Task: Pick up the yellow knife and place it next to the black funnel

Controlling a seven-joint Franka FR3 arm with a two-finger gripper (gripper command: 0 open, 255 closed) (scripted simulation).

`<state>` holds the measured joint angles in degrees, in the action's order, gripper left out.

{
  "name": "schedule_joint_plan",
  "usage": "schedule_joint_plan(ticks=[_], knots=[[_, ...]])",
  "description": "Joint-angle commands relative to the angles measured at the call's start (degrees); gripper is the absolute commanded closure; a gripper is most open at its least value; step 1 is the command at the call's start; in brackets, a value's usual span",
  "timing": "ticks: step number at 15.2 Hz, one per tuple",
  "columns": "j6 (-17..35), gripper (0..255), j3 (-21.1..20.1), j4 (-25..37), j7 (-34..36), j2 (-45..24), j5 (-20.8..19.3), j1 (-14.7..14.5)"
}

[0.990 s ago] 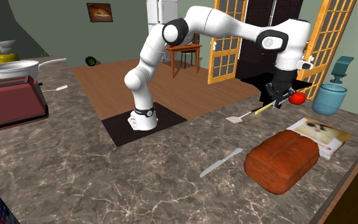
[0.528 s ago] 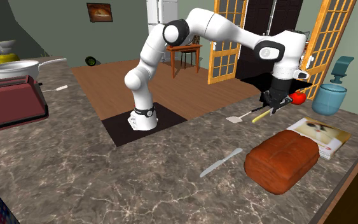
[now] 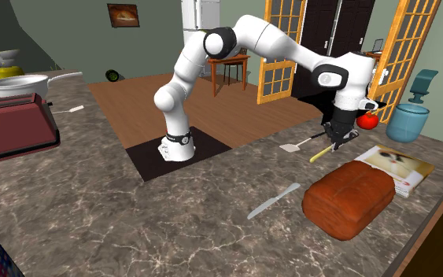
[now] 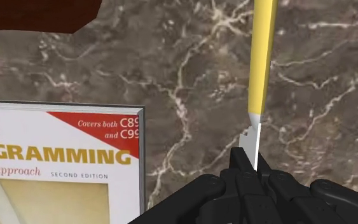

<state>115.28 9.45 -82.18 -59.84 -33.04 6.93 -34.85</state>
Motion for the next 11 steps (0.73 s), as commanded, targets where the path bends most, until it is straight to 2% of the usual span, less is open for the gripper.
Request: schedule_joint_plan(ticks=[1, 10, 11], knots=[[1.1, 255, -0.1, -0.6, -0.1, -0.5, 0.1, 0.0], [2.3, 255, -0.1, -1.2, -0.1, -1.0, 0.2, 0.0], [2.2, 0, -0.1, -1.2, -0.1, -1.0, 0.2, 0.0]])
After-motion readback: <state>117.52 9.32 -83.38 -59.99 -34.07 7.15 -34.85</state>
